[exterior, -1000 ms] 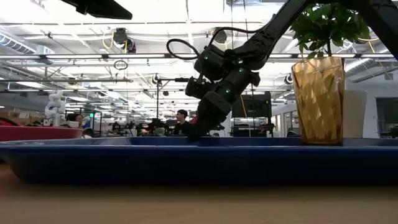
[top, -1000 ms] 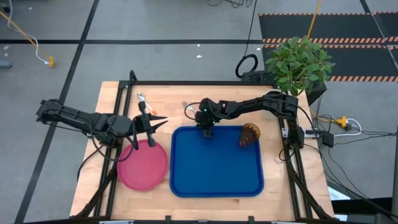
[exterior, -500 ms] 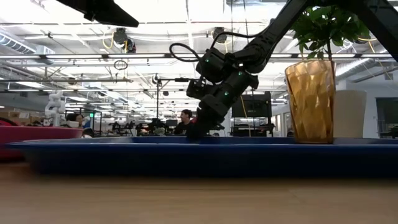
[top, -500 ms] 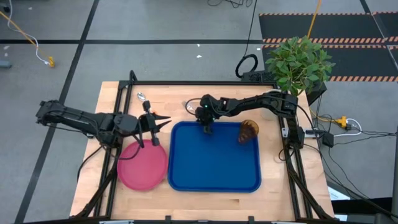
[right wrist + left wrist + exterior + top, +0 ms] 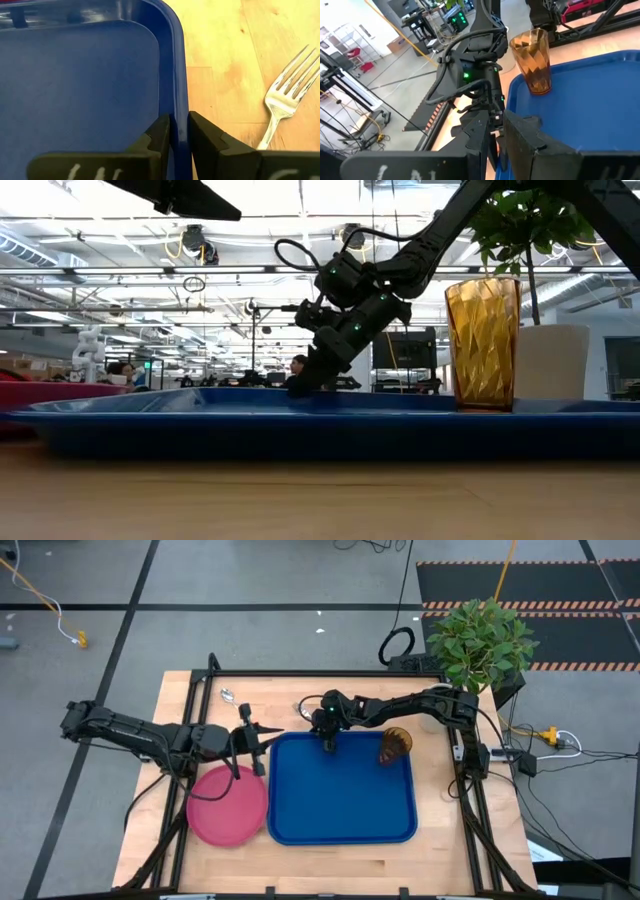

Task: Pick and place plate/cup/fork/spoon on tray
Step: Move the blue tray to the center of the table, then put the pink plate on the blue tray to the bottom left of the brown cup

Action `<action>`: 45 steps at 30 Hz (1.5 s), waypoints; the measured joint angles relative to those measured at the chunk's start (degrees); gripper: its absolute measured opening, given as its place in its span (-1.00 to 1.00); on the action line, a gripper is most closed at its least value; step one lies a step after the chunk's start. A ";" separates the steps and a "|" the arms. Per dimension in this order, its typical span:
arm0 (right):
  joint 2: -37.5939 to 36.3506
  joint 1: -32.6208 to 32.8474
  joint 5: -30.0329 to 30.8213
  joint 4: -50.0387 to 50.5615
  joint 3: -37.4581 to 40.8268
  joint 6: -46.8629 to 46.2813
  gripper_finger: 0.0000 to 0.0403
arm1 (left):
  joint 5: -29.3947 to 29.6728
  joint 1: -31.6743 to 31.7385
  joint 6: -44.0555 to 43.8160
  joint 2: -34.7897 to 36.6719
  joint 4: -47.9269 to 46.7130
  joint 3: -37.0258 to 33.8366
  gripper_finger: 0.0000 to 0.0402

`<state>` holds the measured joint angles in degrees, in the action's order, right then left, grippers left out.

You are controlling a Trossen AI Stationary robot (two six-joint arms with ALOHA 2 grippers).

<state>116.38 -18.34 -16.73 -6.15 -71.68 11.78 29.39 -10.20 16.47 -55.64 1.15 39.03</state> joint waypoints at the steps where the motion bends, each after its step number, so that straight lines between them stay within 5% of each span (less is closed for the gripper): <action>1: 0.00 0.03 -0.02 0.00 0.00 -0.01 -0.76 | 0.00 0.00 0.00 0.00 -0.02 0.00 -0.69; 24: -2.75 0.66 -0.04 3.41 -0.04 -3.59 -0.21 | 0.02 -0.02 -0.98 0.04 -2.67 0.00 -0.69; 31: -11.51 2.20 0.48 12.91 -0.07 -3.58 -0.19 | 0.04 -0.02 -1.16 0.24 -2.61 0.00 -0.69; 39: -24.77 5.23 9.41 29.28 -0.07 -8.56 -0.20 | 0.09 -0.02 -0.61 0.26 -2.62 0.00 -0.69; 45: -32.55 9.45 9.31 30.58 2.82 -17.32 -0.21 | 0.61 0.00 -3.64 0.62 -2.74 0.00 -0.69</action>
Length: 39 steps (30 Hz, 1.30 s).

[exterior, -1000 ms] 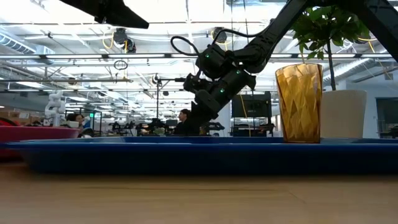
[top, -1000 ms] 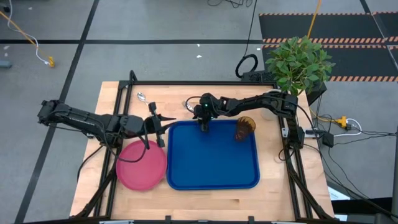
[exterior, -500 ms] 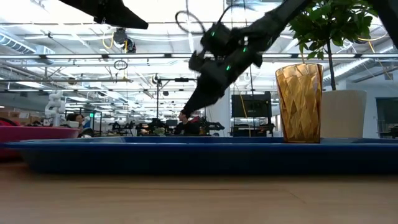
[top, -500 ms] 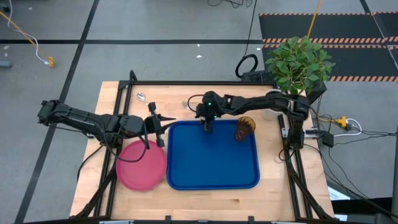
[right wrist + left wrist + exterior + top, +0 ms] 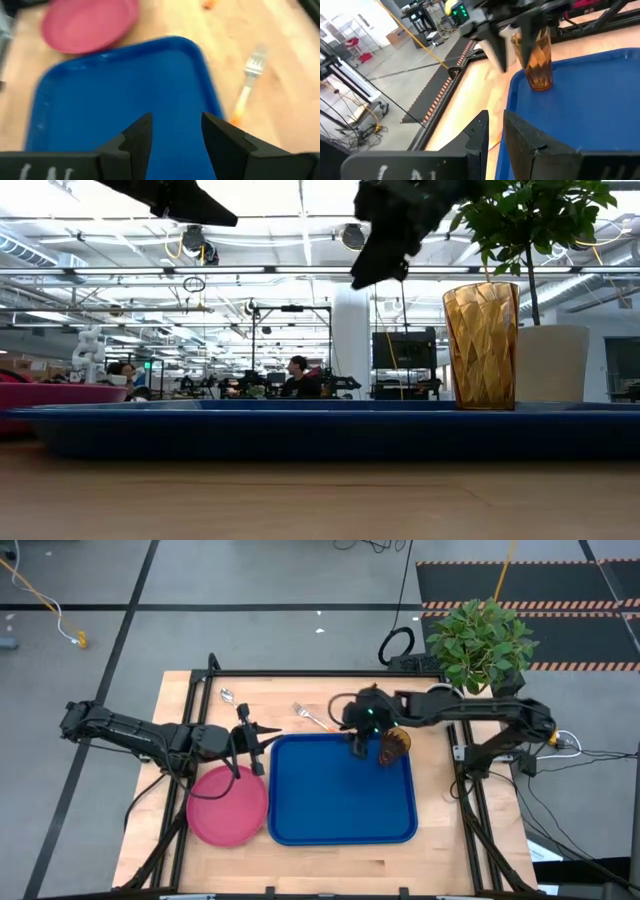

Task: Pick and place plate/cup/fork/spoon on tray
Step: Put the pink plate on the blue tray to the bottom left of the brown cup

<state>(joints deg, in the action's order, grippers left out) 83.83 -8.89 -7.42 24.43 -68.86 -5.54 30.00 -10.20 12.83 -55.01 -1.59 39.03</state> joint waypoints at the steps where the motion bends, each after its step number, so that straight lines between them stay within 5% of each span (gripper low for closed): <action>1: -0.98 1.07 0.00 -2.03 1.51 -0.96 -0.21 | -0.01 0.00 -0.44 -0.01 -0.30 0.00 -0.69; 7: -2.81 6.40 -0.11 -17.10 11.09 -4.92 -0.21 | -2.02 -0.16 -5.42 -0.03 -13.66 2.16 -0.69; 16: -2.84 9.55 -0.13 -33.44 14.25 3.12 -0.21 | 1.96 0.26 -29.14 -0.44 -36.32 7.22 -0.69; 21: -2.86 10.72 -0.29 -40.26 14.25 8.26 -0.21 | -9.69 -0.61 -39.59 -0.43 -45.62 8.53 -0.69; 29: -7.23 11.67 -1.68 -45.97 14.25 17.07 -0.21 | -31.30 -4.46 -50.54 -0.49 -46.52 8.46 -0.69; 39: -12.10 11.63 -0.07 -42.08 14.23 14.82 -0.21 | -37.57 -15.62 -69.52 -9.77 -35.80 8.44 -0.69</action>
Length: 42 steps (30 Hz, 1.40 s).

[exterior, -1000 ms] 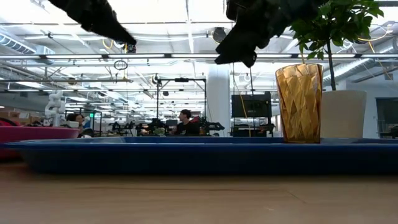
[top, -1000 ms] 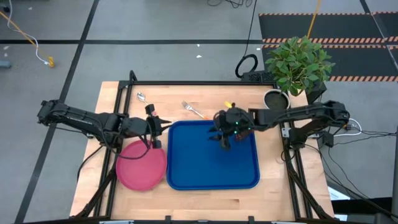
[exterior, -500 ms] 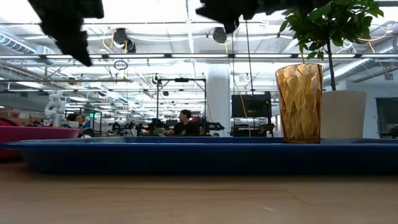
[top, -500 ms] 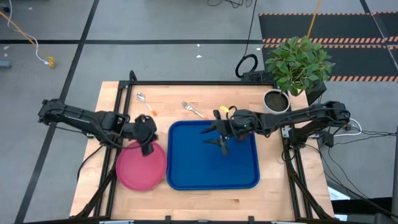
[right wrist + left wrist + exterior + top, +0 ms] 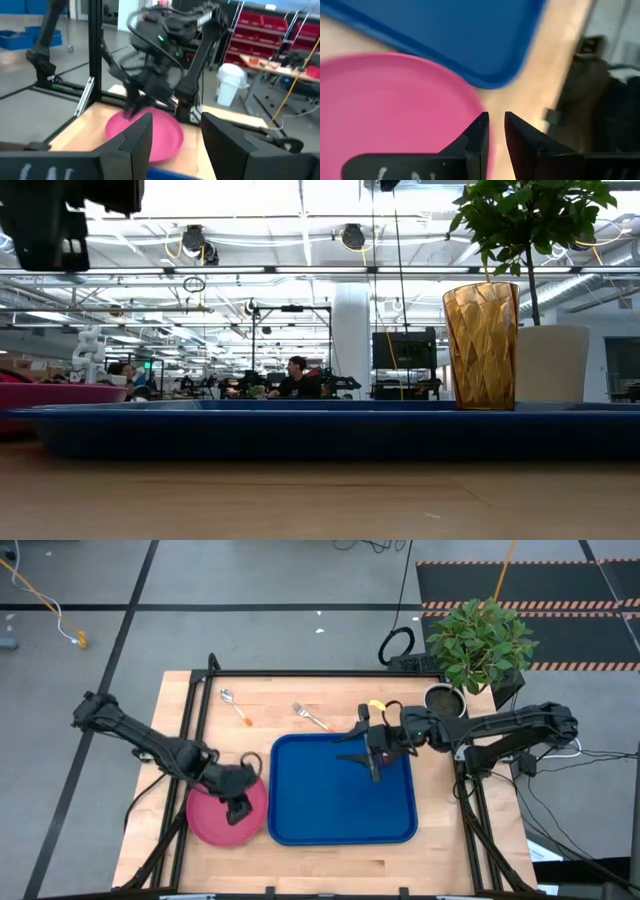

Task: Pick and place plate/cup/fork/spoon on tray
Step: Put the pink plate on the blue tray to the bottom left of the brown cup

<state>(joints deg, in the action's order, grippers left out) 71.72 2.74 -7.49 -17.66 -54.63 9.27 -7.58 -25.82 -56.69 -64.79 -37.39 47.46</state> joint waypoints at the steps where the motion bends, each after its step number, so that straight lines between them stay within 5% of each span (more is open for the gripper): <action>1: 0.00 0.00 0.00 0.90 0.00 -0.06 -0.21 | -0.50 -1.60 -0.94 -1.45 2.79 0.16 -0.69; 6: 0.01 0.35 -0.15 3.90 0.00 -2.34 -0.21 | -1.32 -8.78 -4.74 -9.09 2.97 3.40 -0.69; 13: 0.00 1.46 -0.08 2.12 0.00 -2.53 -0.21 | -0.84 -12.28 -9.12 -17.83 -13.33 4.37 -0.69; 23: 0.02 1.51 -0.04 3.79 0.00 -3.86 -0.21 | -1.45 -15.04 -10.15 -20.86 1.64 4.41 -0.69; 35: 0.02 1.51 0.00 6.83 0.02 -3.89 -0.21 | -0.50 -17.12 -11.64 -27.96 1.43 4.43 -0.68; 42: 0.02 1.49 0.00 6.83 0.02 -3.48 -0.21 | -1.72 -16.98 -10.81 -33.98 0.37 4.83 -0.47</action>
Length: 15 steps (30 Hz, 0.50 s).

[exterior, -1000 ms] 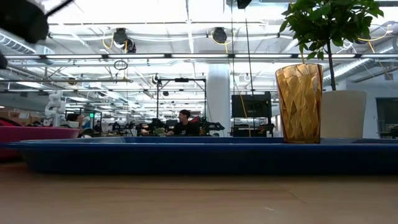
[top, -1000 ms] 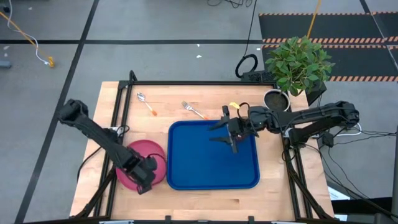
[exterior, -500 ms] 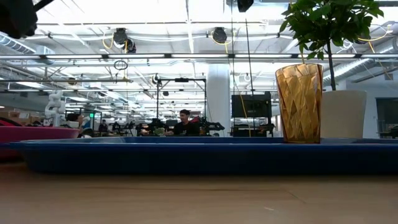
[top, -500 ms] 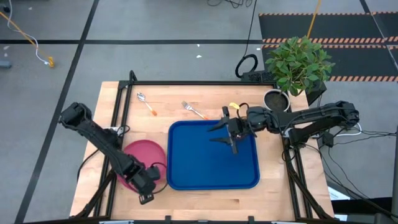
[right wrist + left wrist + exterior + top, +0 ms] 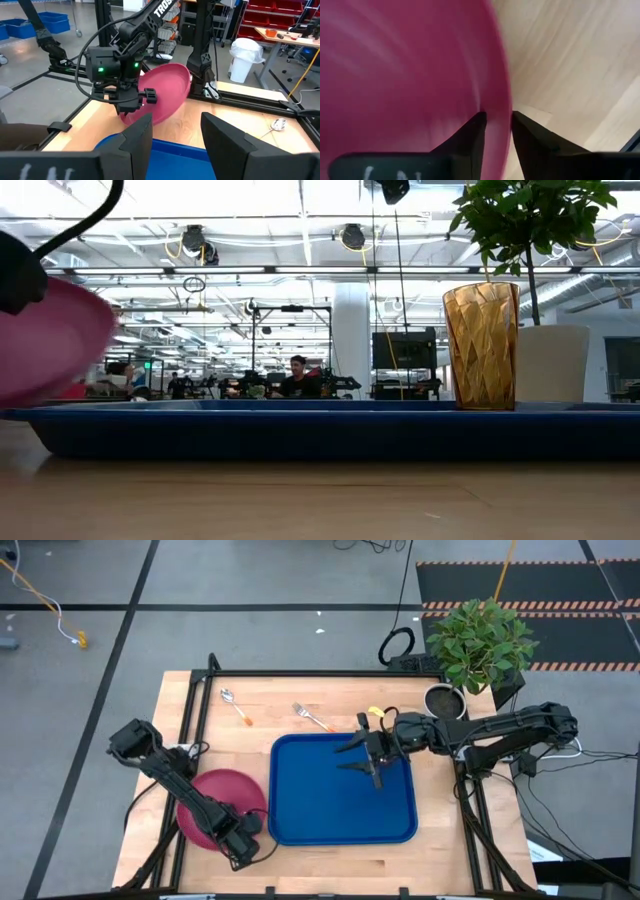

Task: Pick and place plate/cup/fork/spoon on tray
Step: Put the pink plate on the blue tray to the bottom left of the brown cup

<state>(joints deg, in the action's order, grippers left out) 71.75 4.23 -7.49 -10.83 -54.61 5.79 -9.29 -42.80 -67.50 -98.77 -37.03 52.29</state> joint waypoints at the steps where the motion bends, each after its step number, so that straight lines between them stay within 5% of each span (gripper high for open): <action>1: 0.00 0.00 0.00 -0.02 0.00 0.13 -0.21 | -0.27 0.17 0.32 -0.11 -0.03 0.00 -0.46; 9: 0.00 0.00 0.22 -0.13 0.00 0.91 -0.21 | 0.31 1.28 0.30 3.01 -0.73 -0.44 -0.54; 15: 0.00 -0.04 0.24 -0.09 0.00 0.93 -0.21 | 0.39 2.21 0.22 5.38 -2.14 -0.44 -0.89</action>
<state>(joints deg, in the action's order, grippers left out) 71.75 4.19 -7.25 -10.92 -54.61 6.72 -8.91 -40.58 -67.28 -93.39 -39.17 51.85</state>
